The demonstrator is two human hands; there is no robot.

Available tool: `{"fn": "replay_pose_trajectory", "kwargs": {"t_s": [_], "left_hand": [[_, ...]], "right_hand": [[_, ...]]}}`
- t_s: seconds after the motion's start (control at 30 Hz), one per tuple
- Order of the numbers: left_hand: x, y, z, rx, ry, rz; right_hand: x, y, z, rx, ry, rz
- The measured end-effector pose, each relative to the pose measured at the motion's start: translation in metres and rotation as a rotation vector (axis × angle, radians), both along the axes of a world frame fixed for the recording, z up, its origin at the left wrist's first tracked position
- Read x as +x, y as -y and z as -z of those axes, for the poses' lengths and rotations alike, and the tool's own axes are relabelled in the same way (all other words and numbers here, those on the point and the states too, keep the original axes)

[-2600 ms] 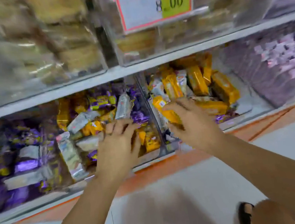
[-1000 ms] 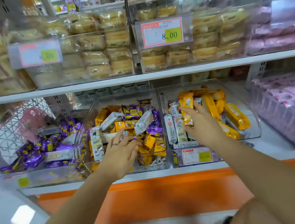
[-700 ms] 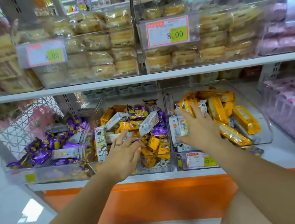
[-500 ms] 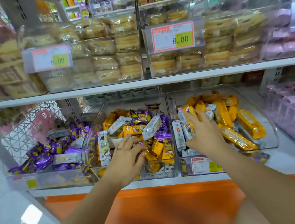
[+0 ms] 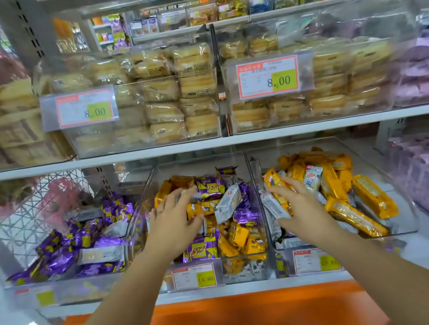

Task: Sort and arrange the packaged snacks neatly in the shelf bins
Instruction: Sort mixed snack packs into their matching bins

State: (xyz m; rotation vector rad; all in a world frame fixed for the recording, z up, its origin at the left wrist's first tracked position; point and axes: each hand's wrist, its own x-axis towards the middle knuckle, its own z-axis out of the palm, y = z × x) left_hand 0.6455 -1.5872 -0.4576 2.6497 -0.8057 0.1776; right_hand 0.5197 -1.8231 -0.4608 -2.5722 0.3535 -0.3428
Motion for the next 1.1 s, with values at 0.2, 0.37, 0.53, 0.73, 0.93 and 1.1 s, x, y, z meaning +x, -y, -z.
{"fn": "replay_pose_trajectory", "kwargs": {"t_s": [0.2, 0.37, 0.53, 0.73, 0.93, 1.1], "left_hand": [[0.006, -0.020, -0.007, 0.109, -0.002, 0.111], [0.004, -0.033, 0.005, 0.012, 0.055, 0.179], [0.006, -0.041, 0.012, -0.147, 0.110, 0.196], [0.008, -0.051, 0.006, -0.142, 0.255, 0.148], [0.022, -0.077, 0.006, -0.117, 0.280, -0.015], [0.018, -0.077, -0.002, 0.048, 0.101, -0.070]], "right_hand": [[-0.007, -0.008, -0.024, -0.011, 0.152, 0.069], [0.004, -0.051, -0.056, -0.142, 0.289, -0.173], [0.068, -0.100, -0.045, 0.104, 0.141, -0.226], [0.129, -0.119, -0.039, 0.211, 0.139, -0.286], [0.134, -0.089, -0.017, -0.127, 0.082, -0.181], [0.138, -0.088, -0.010, -0.197, 0.000, -0.182]]}}
